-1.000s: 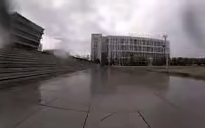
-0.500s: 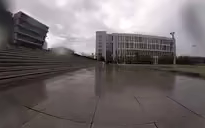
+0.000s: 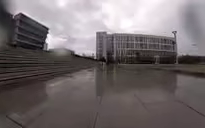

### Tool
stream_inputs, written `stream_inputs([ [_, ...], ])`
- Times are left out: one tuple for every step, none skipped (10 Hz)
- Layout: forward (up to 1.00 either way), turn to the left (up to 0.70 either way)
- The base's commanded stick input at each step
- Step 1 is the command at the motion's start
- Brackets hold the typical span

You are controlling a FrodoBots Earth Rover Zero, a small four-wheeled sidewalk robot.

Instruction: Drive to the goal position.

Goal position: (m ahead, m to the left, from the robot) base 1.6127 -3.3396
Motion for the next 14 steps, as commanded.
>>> stream_inputs([
  [0.7, -0.27],
  [0.7, -0.27],
  [0.7, -0.27],
  [0.7, -0.17],
  [0.7, 0.0],
  [0.7, 0.0],
  [0.7, 0.0],
  [0.7, 0.0],
  [0.7, 0.0],
  [0.7, 0.0],
  [0.7, 0.0],
  [0.7, 0.0],
  [0.7, 0.0],
  [0.7, 0.0],
])
